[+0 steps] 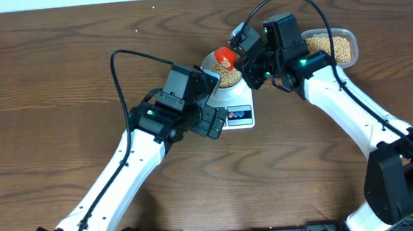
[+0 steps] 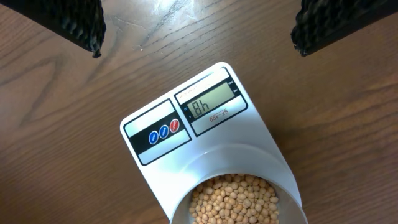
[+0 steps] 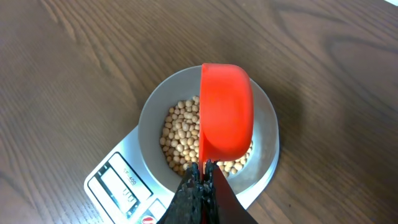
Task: Scoop item into bowl and weigh 50g on scale
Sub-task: 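Tip the red scoop to pour soybeans into the bowl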
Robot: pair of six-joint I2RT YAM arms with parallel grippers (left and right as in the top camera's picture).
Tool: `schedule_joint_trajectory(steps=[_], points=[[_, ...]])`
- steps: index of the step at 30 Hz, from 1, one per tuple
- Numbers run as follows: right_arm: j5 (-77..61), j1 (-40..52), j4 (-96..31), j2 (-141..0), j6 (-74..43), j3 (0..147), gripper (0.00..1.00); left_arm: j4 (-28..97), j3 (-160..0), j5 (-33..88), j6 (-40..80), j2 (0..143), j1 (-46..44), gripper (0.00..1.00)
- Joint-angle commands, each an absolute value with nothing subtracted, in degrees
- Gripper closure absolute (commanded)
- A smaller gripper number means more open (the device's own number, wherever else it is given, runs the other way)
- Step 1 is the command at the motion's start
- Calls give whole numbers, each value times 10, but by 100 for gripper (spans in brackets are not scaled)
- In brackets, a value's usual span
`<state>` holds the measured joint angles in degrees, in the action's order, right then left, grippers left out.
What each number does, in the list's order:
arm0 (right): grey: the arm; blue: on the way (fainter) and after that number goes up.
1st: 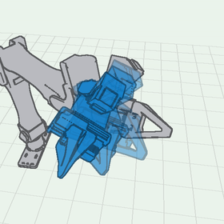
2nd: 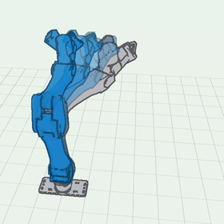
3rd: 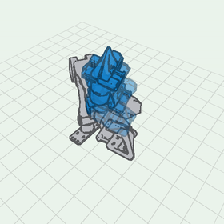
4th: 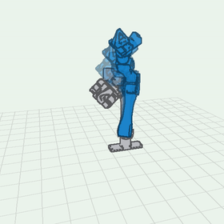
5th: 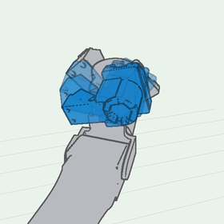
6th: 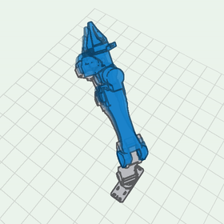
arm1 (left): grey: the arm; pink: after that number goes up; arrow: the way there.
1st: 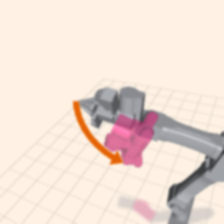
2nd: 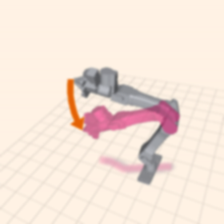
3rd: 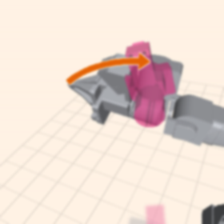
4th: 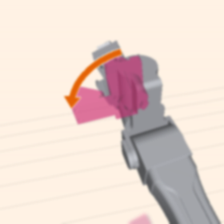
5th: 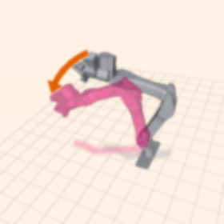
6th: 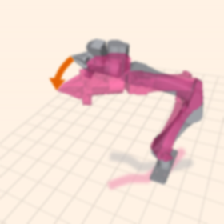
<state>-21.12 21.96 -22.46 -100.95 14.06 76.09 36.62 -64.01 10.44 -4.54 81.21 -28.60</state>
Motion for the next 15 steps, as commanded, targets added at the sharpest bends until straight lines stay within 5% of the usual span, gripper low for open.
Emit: schedule_joint_trajectory(steps=[1,15], points=[[-209,223,-221,-996,156,761,99,366,-641,109,-49,807,-283,2],[-209,224,-221,-996,194,761,99,366,-641,109,-49,807,-283,2]])
